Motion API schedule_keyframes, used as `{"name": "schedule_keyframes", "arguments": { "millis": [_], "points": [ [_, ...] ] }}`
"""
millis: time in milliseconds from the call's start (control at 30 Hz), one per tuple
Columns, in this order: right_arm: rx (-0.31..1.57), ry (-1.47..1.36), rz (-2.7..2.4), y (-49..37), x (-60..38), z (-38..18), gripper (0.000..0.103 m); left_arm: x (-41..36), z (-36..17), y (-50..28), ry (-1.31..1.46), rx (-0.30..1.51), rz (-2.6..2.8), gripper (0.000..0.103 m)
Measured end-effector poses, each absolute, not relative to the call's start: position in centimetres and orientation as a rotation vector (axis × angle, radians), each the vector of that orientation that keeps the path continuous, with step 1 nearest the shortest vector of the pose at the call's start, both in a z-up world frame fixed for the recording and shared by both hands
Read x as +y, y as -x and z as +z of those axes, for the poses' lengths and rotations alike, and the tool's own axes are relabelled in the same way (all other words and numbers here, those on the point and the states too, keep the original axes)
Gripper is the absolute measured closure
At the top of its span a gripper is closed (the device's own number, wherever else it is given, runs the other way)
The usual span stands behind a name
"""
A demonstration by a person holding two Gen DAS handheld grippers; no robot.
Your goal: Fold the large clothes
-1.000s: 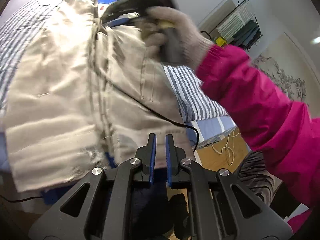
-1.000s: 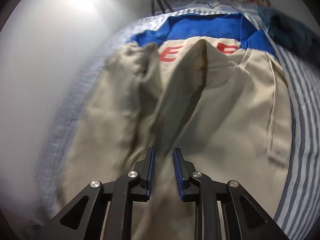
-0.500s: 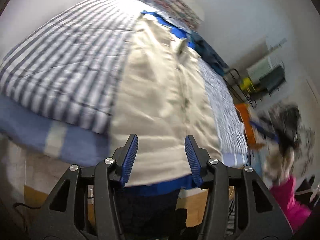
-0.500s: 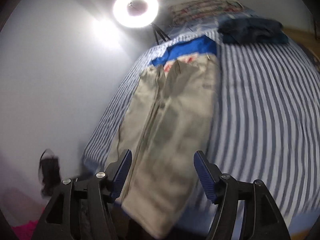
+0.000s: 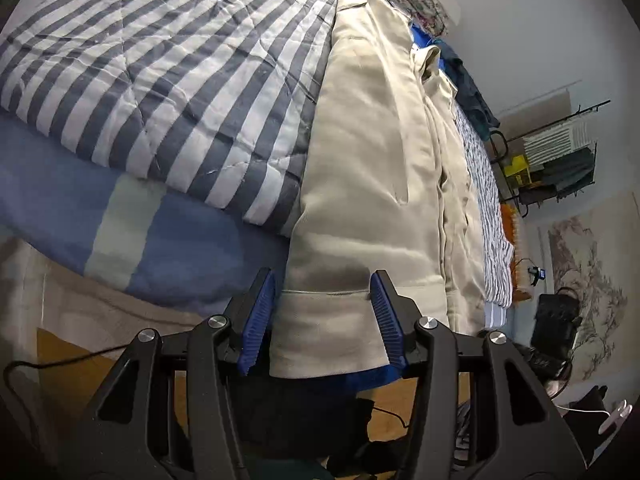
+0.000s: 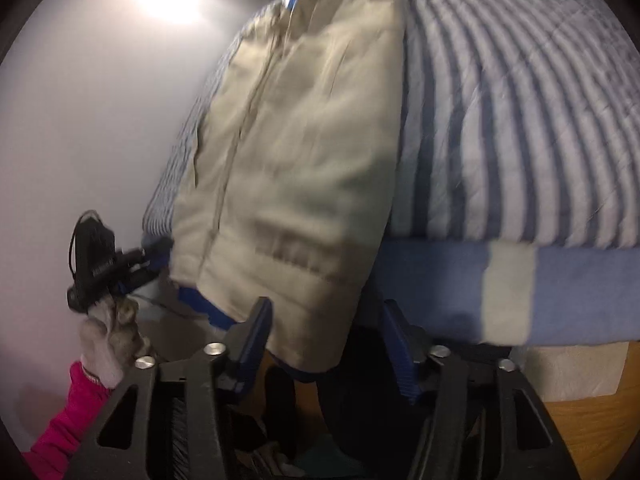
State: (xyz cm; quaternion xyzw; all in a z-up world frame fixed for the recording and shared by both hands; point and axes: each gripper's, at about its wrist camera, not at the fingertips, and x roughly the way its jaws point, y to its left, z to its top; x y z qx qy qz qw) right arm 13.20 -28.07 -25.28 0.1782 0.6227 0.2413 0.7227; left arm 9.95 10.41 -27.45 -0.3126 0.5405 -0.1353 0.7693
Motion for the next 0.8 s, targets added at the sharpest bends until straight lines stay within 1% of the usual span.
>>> {"name": "schedule_keyframes", "arguments": {
  "millis": [33, 67, 100, 133, 167, 200, 300, 333, 367, 400, 433, 600, 667, 700, 733, 767, 800],
  "points": [
    [1.384, -0.378, 0.535, -13.0, -27.7, -25.6, 0.069, 10.4, -27.5, -10.0, 0.681, 1.171, -0.300, 0.053],
    [1.386, -0.360, 0.529, -13.0, -27.5, -25.8, 0.075, 10.3, -27.5, -9.9, 0.686, 1.170, -0.304, 0.053],
    [1.383, -0.353, 0.529, -12.8, -27.5, -25.8, 0.080, 10.3, -27.6, -10.0, 0.686, 1.171, -0.309, 0.056],
    [1.383, -0.346, 0.524, -12.8, -27.6, -25.7, 0.086, 10.2, -27.5, -9.9, 0.673, 1.172, -0.306, 0.063],
    [1.384, -0.348, 0.523, -12.8, -27.8, -25.7, 0.091, 10.0, -27.4, -9.8, 0.661, 1.168, -0.307, 0.064],
    [1.386, -0.352, 0.523, -12.8, -28.1, -25.6, 0.092, 10.0, -27.0, -9.6, 0.657, 1.162, -0.315, 0.064],
    [1.366, -0.352, 0.542, -12.6, -28.6, -25.2, 0.092, 9.6, -26.5, -9.4, 0.656, 1.154, -0.338, 0.064],
    [1.363, -0.354, 0.550, -12.6, -28.6, -25.1, 0.086, 9.5, -26.6, -9.4, 0.657, 1.163, -0.338, 0.059],
    [1.367, -0.367, 0.558, -12.6, -28.7, -25.0, 0.074, 9.4, -26.8, -9.3, 0.670, 1.177, -0.346, 0.056],
    [1.374, -0.392, 0.570, -12.6, -28.7, -25.2, 0.066, 9.4, -27.2, -9.2, 0.692, 1.193, -0.357, 0.052],
    [1.376, -0.426, 0.590, -12.7, -28.8, -25.4, 0.057, 9.3, -27.4, -9.3, 0.703, 1.205, -0.363, 0.052],
    [1.417, -0.478, 0.629, -13.4, -28.0, -26.5, 0.057, 9.1, -27.7, -9.6, 0.715, 1.217, -0.383, 0.052],
    [1.436, -0.493, 0.630, -13.8, -27.7, -27.1, 0.067, 9.1, -27.7, -9.7, 0.725, 1.220, -0.386, 0.052],
    [1.442, -0.495, 0.637, -13.9, -27.6, -27.1, 0.069, 9.1, -27.7, -9.6, 0.727, 1.221, -0.387, 0.052],
    [1.442, -0.495, 0.639, -13.8, -27.6, -27.1, 0.076, 9.0, -27.6, -9.5, 0.722, 1.220, -0.388, 0.054],
    [1.441, -0.503, 0.649, -13.8, -27.7, -26.9, 0.078, 8.8, -27.3, -9.4, 0.704, 1.218, -0.389, 0.056],
    [1.435, -0.517, 0.657, -13.8, -27.9, -26.7, 0.080, 8.7, -27.2, -9.4, 0.693, 1.216, -0.392, 0.065]
  ]
}}
